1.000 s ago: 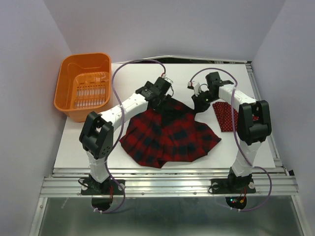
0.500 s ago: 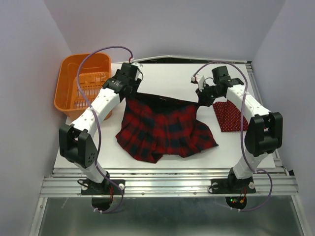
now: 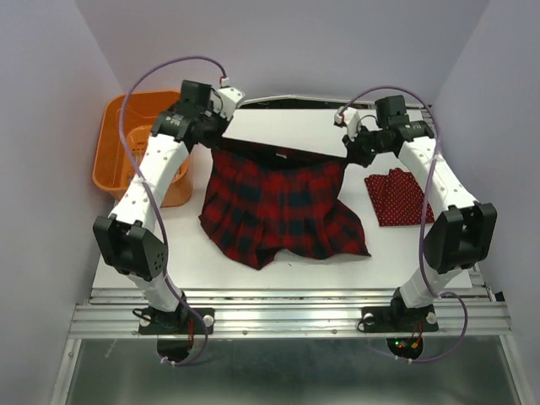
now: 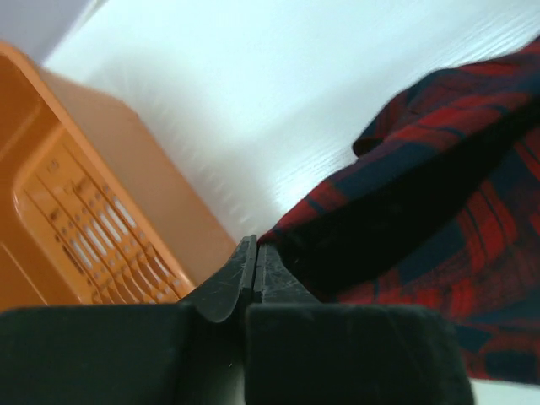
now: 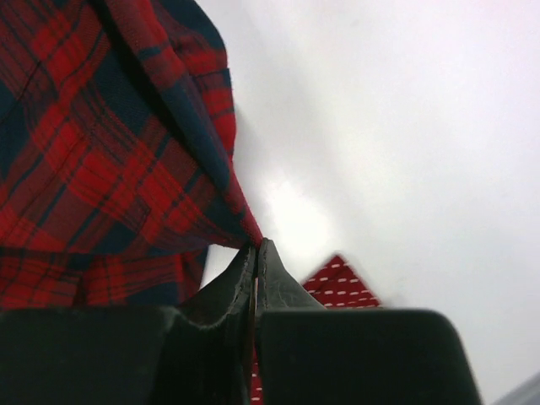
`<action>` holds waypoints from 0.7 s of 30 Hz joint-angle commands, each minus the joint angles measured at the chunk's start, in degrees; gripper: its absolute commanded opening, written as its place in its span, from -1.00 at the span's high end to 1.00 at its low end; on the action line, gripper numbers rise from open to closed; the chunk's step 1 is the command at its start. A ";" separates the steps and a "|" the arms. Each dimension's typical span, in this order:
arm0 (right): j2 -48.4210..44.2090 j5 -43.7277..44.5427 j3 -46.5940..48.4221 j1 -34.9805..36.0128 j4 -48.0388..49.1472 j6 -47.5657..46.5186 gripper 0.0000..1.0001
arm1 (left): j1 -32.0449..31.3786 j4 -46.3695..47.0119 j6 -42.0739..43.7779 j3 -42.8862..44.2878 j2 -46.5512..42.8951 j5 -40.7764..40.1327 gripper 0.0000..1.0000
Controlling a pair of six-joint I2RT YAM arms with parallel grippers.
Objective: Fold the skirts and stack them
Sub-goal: Flatten the skirt out
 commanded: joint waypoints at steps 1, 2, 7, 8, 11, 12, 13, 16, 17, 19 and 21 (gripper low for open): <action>-3.21 4.87 8.39 -3.36 -2.28 -8.35 0.99 | 6.50 -12.58 14.24 19.08 -0.64 21.42 1.00; -3.39 4.69 9.88 -4.24 -5.16 -10.65 0.99 | 7.20 -21.15 20.97 21.93 -0.02 28.00 1.00; -4.18 2.68 9.55 -4.24 -14.32 -20.16 0.96 | 6.34 -22.21 27.81 8.49 -8.69 35.44 1.00; -3.83 1.89 9.11 -4.24 -14.42 -19.64 0.90 | 5.64 -21.33 26.59 5.64 -9.33 35.79 1.00; -1.38 -1.89 8.84 -4.24 -14.15 -18.06 0.72 | 4.75 -20.44 22.10 -3.50 -9.68 41.30 1.00; -0.50 -2.68 9.02 -4.24 -14.77 -18.40 0.72 | 4.75 -20.44 21.22 -5.61 -9.68 42.73 1.00; 0.82 -2.86 8.41 -4.24 -16.08 -19.97 0.71 | 4.40 -20.18 19.73 -9.46 -9.60 44.39 1.00; 1.10 1.07 1.50 -3.63 -15.39 -23.05 0.71 | 4.40 -18.17 17.45 -16.15 -10.64 45.73 1.00; 0.48 2.39 -1.06 -3.63 -14.52 -23.85 0.71 | 4.40 -17.20 16.48 -17.49 -11.09 44.42 1.00; -3.02 4.94 -6.60 -3.63 -12.06 -25.08 0.64 | 4.40 -13.70 13.93 -19.78 -11.44 41.70 1.00; -5.66 6.89 -12.76 -3.63 -8.19 -25.53 0.35 | 4.83 -12.71 12.87 -20.75 -10.30 39.23 1.00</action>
